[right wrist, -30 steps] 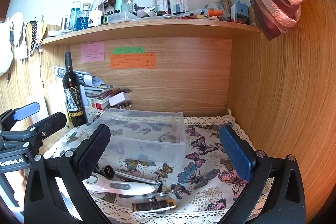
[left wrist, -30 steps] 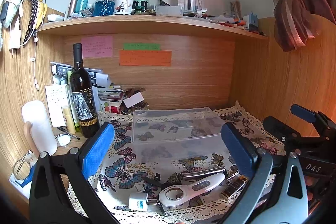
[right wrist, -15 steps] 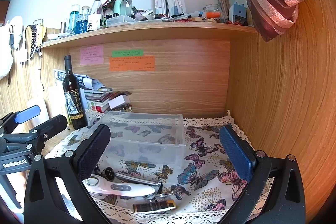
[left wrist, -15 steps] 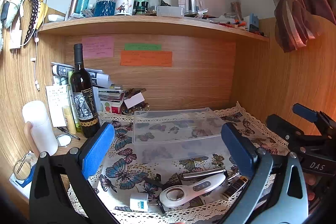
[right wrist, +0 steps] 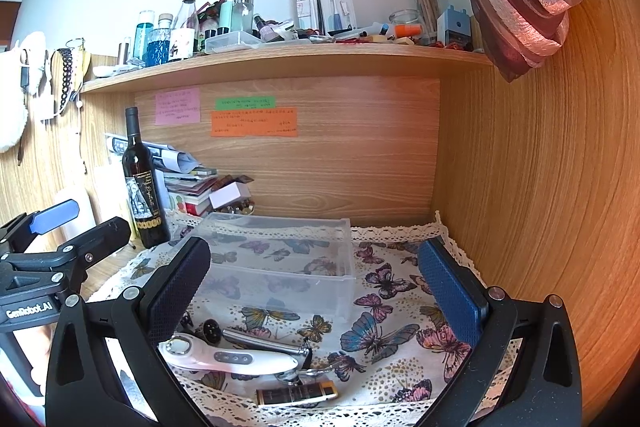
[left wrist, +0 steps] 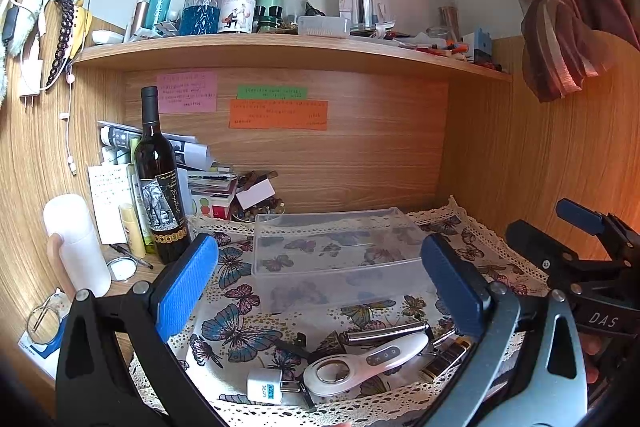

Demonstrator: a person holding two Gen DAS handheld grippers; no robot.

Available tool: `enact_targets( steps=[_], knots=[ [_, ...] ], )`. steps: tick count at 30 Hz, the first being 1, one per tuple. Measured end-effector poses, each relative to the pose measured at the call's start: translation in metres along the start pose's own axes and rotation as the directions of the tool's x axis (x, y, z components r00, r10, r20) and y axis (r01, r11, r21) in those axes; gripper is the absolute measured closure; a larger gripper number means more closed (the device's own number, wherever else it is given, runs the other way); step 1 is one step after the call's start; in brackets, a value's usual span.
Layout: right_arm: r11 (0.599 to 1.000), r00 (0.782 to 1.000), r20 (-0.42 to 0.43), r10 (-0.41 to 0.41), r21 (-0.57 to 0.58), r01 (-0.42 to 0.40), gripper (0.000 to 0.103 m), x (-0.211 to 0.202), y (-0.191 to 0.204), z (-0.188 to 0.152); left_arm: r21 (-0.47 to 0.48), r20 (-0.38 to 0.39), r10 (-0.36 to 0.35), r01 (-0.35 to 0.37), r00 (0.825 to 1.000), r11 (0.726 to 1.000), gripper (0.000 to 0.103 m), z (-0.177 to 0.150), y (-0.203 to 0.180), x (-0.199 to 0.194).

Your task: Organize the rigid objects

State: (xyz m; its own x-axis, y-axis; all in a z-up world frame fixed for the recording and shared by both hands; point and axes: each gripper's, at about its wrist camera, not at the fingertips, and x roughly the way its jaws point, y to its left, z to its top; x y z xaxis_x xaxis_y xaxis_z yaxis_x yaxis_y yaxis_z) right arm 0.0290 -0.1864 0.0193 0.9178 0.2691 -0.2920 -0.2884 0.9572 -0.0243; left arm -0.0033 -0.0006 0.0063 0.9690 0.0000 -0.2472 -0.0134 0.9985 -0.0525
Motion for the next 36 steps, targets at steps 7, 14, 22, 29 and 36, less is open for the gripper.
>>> enact_targets(
  steps=[7, 14, 22, 29, 36],
  knots=[
    [1.0, 1.0, 0.003, 0.007, 0.002, -0.007, 0.0, -0.003, 0.001, 0.0, -0.003, 0.002, -0.002, 0.002, 1.0, 1.0, 0.0, 0.001, -0.001, -0.002],
    [1.0, 1.0, -0.001, 0.023, -0.01, -0.023, 0.0, 0.0, 0.003, -0.001, -0.006, 0.002, -0.004, 0.004, 1.0, 1.0, 0.0, 0.002, 0.0, -0.004],
    [0.999, 0.998, -0.057, 0.039, -0.009, -0.039, 0.0, 0.009, -0.002, -0.012, -0.042, -0.078, 0.004, -0.007, 0.997, 0.999, 0.0, -0.014, 0.015, 0.011],
    [0.997, 0.964, -0.258, 0.069, 0.039, -0.061, 0.011, 0.037, -0.015, -0.043, -0.045, -0.222, 0.043, -0.054, 0.974, 0.998, 0.014, -0.05, 0.035, 0.032],
    [0.994, 0.907, -0.406, 0.109, 0.05, -0.097, 0.011, 0.058, -0.008, -0.076, -0.086, -0.361, 0.009, -0.043, 0.933, 0.995, 0.014, -0.089, 0.054, 0.048]
  ],
)
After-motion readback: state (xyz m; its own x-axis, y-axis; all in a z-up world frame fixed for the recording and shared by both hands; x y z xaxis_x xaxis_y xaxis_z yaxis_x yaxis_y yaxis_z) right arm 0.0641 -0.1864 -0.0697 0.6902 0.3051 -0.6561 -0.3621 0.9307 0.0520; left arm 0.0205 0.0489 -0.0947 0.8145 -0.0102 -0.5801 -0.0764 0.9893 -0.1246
